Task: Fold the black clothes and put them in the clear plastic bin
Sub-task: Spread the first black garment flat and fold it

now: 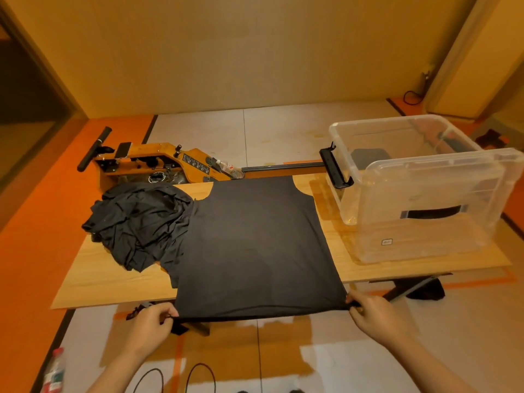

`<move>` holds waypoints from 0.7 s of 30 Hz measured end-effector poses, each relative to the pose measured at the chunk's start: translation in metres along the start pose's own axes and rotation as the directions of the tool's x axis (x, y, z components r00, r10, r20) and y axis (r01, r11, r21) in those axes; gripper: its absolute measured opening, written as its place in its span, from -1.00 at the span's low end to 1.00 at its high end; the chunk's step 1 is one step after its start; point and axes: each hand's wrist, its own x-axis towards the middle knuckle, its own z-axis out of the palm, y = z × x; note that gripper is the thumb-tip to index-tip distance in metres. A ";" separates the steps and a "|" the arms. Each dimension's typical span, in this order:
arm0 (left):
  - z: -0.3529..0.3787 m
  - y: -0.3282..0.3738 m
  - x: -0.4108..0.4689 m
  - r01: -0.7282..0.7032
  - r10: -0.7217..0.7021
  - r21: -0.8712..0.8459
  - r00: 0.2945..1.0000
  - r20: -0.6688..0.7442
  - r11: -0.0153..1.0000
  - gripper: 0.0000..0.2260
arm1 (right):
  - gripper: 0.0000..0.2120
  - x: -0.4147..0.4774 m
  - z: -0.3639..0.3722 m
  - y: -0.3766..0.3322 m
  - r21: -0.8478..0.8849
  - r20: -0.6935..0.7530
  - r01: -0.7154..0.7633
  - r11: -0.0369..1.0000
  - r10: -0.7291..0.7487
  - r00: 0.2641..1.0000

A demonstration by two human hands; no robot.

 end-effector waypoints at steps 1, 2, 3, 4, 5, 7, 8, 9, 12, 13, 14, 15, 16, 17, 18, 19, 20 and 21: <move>0.001 0.002 0.000 0.004 -0.004 -0.011 1.000 -0.005 1.000 -0.70 | -0.89 0.000 -0.003 0.001 0.002 -0.004 -0.009 1.000 0.009 1.000; 0.001 0.004 0.000 0.005 -0.005 -0.025 1.000 -0.011 1.000 -0.70 | -0.90 0.000 -0.005 0.001 0.000 0.002 -0.019 1.000 0.019 1.000; 0.001 0.006 0.000 0.005 -0.006 -0.044 1.000 -0.017 0.999 -0.70 | -0.88 0.003 -0.008 0.001 0.007 0.013 -0.036 0.999 0.035 0.999; -0.001 0.008 0.001 0.004 -0.005 -0.065 1.000 -0.020 0.998 -0.68 | -0.86 0.006 -0.010 0.001 0.026 0.010 -0.055 0.998 0.055 0.998; -0.002 0.011 0.002 -0.003 0.001 -0.085 1.000 -0.030 0.996 -0.67 | -0.84 0.010 -0.012 0.002 0.061 -0.014 -0.075 0.995 0.076 0.997; -0.006 0.018 0.006 -0.030 0.022 -0.113 0.997 -0.069 0.993 -0.68 | -0.82 0.019 -0.016 0.002 0.215 -0.095 -0.111 0.970 0.134 0.986; -0.008 0.024 0.008 -0.042 0.032 -0.121 0.996 -0.087 0.992 -0.71 | -0.80 0.024 -0.018 0.001 0.313 -0.133 -0.113 0.943 0.161 0.978; -0.011 0.031 0.012 -0.057 0.043 -0.129 0.993 -0.109 0.990 -0.73 | -0.79 0.030 -0.022 -0.001 0.402 -0.157 -0.111 0.909 0.188 0.970; -0.024 0.052 0.025 -0.109 0.081 -0.148 0.979 -0.186 0.983 -0.76 | -0.78 0.049 -0.035 -0.009 0.544 -0.180 -0.066 0.837 0.193 0.964; -0.028 0.057 0.031 -0.112 0.079 -0.155 0.976 -0.203 0.981 -0.75 | -0.78 0.055 -0.039 -0.012 0.567 -0.185 -0.051 0.822 0.187 0.965; -0.033 0.061 0.037 -0.113 0.077 -0.159 0.973 -0.215 0.981 -0.75 | -0.79 0.061 -0.041 -0.015 0.586 -0.187 -0.041 0.809 0.185 0.965; -0.037 0.065 0.043 -0.113 0.074 -0.161 0.971 -0.226 0.981 -0.76 | -0.79 0.068 -0.043 -0.017 0.608 -0.186 -0.037 0.793 0.188 0.964; -0.041 0.069 0.049 -0.115 0.074 -0.163 0.968 -0.240 0.980 -0.78 | -0.80 0.075 -0.044 -0.020 0.633 -0.185 -0.031 0.773 0.190 0.964; -0.045 0.072 0.055 -0.116 0.069 -0.172 0.964 -0.257 0.978 -0.81 | -0.81 0.082 -0.046 -0.022 0.660 -0.183 -0.029 0.751 0.198 0.963; -0.048 0.076 0.062 -0.112 0.057 -0.191 0.960 -0.275 0.975 -0.84 | -0.82 0.089 -0.047 -0.026 0.684 -0.188 -0.024 0.729 0.208 0.960; -0.052 0.080 0.069 -0.103 0.036 -0.215 0.956 -0.292 0.971 -0.87 | -0.82 0.096 -0.048 -0.029 0.707 -0.197 -0.024 0.707 0.229 0.953; -0.055 0.083 0.076 -0.092 0.017 -0.237 0.953 -0.302 0.967 -0.87 | -0.83 0.104 -0.048 -0.032 0.727 -0.208 -0.025 0.686 0.254 0.944; -0.058 0.086 0.083 -0.085 0.004 -0.251 0.952 -0.307 0.964 -0.87 | -0.83 0.112 -0.048 -0.036 0.741 -0.218 -0.032 0.671 0.286 0.933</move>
